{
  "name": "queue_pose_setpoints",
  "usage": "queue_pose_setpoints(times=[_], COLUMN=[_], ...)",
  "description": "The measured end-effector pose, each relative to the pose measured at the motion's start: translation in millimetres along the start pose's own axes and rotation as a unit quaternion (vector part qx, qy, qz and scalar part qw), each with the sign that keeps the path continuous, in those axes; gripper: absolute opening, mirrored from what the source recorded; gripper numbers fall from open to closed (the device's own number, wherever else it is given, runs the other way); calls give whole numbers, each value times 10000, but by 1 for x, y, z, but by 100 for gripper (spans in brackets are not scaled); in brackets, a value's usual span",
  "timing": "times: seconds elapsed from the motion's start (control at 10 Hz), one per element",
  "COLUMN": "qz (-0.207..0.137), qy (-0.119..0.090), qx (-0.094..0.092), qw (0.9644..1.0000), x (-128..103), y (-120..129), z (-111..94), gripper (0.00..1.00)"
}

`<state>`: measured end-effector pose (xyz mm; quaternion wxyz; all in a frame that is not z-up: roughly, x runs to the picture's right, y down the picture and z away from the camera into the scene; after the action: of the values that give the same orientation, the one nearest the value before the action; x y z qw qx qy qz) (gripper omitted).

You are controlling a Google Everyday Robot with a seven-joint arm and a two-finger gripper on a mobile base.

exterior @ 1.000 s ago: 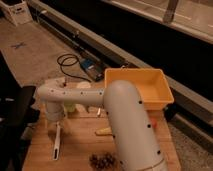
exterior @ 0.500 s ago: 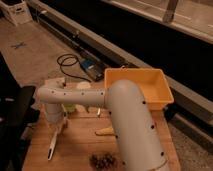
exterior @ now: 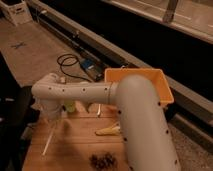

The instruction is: Place brush in paper cup

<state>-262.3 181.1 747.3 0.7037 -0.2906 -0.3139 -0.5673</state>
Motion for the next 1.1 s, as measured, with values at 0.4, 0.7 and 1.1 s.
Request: queue_pose_setpoints(times=[0.4,0.7,1.1], qz=[375,592,564], qy=[654,853,863], qx=[43,106,337], qw=[9971,9945,9941], x=[9,54,135], y=[40,67,75], z=[-53,-79,-110], gripper=[0,0,0])
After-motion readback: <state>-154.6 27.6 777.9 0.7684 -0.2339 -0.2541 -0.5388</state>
